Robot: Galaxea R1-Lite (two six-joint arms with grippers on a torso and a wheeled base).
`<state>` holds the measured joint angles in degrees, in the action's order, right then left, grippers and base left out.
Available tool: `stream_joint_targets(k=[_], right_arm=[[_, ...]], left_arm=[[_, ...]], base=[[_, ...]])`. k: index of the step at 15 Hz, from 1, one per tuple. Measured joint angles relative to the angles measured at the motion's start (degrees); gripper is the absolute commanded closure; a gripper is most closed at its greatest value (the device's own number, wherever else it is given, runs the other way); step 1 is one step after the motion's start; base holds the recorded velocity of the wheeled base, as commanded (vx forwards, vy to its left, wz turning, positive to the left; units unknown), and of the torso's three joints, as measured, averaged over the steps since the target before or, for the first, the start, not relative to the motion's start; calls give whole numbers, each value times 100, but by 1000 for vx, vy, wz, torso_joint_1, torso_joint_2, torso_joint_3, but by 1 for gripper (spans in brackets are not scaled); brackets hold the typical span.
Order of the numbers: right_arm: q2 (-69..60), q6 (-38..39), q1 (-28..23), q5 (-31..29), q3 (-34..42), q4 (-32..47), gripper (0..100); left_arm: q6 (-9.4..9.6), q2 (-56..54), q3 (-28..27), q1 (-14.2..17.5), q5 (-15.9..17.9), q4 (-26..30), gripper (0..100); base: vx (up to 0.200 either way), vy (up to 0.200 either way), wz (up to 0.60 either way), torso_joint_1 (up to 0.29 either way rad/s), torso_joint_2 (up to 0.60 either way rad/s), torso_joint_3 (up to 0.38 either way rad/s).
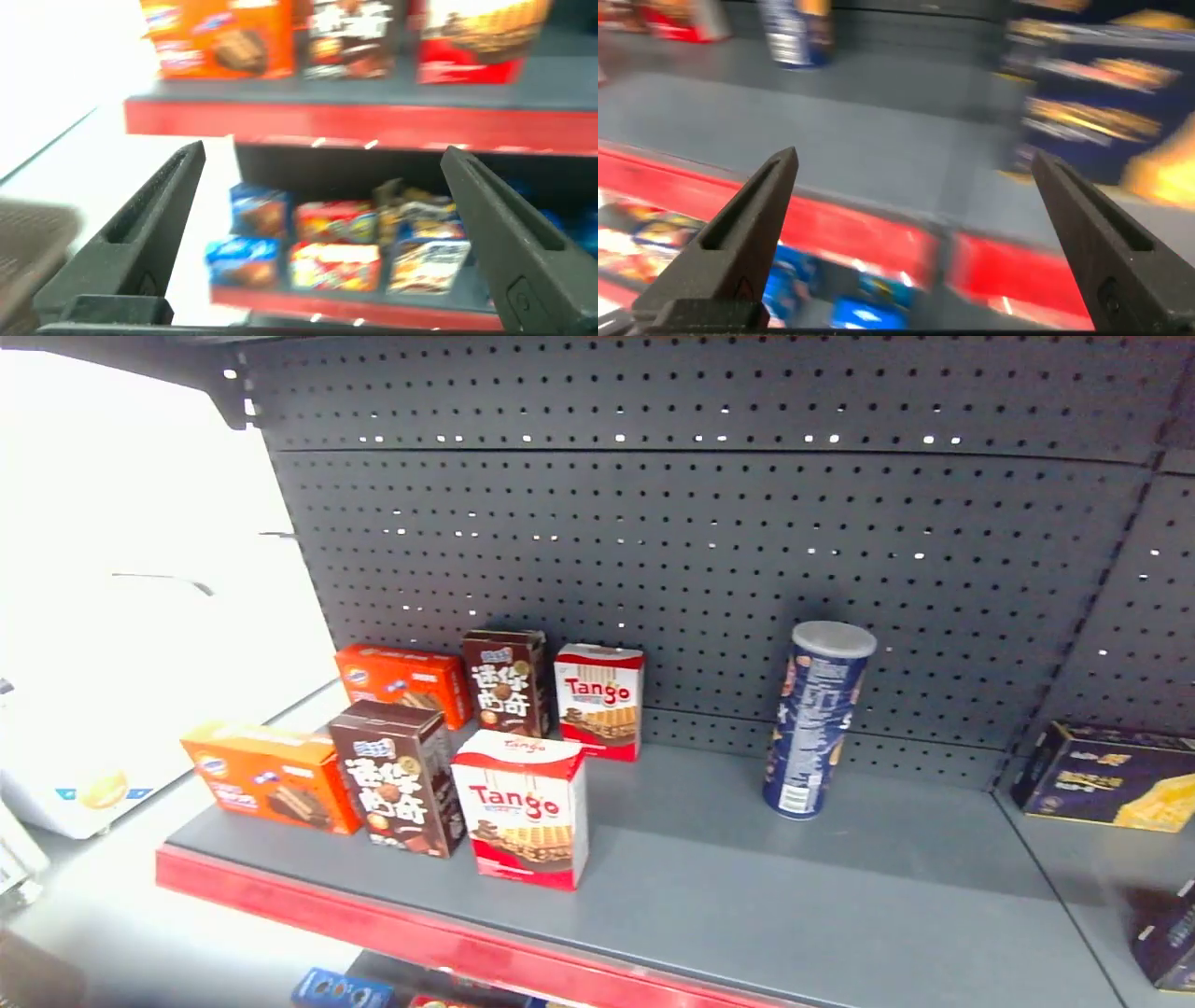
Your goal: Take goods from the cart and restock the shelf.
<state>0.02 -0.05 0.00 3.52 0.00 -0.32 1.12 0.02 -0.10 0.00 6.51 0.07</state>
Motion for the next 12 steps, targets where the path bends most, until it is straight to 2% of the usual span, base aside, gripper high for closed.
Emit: stream_joint_targets(k=[11, 12], right_arm=[[0, 2, 0, -2, 0, 0, 0], [0, 10, 0, -2, 0, -4, 0]], left_arm=[[2, 0, 0, -2, -2, 0, 0], [7, 0, 0, -5, -6, 0, 0]], base=[[0, 0, 600, 1, 3, 1], [0, 0, 0, 0, 0, 0]])
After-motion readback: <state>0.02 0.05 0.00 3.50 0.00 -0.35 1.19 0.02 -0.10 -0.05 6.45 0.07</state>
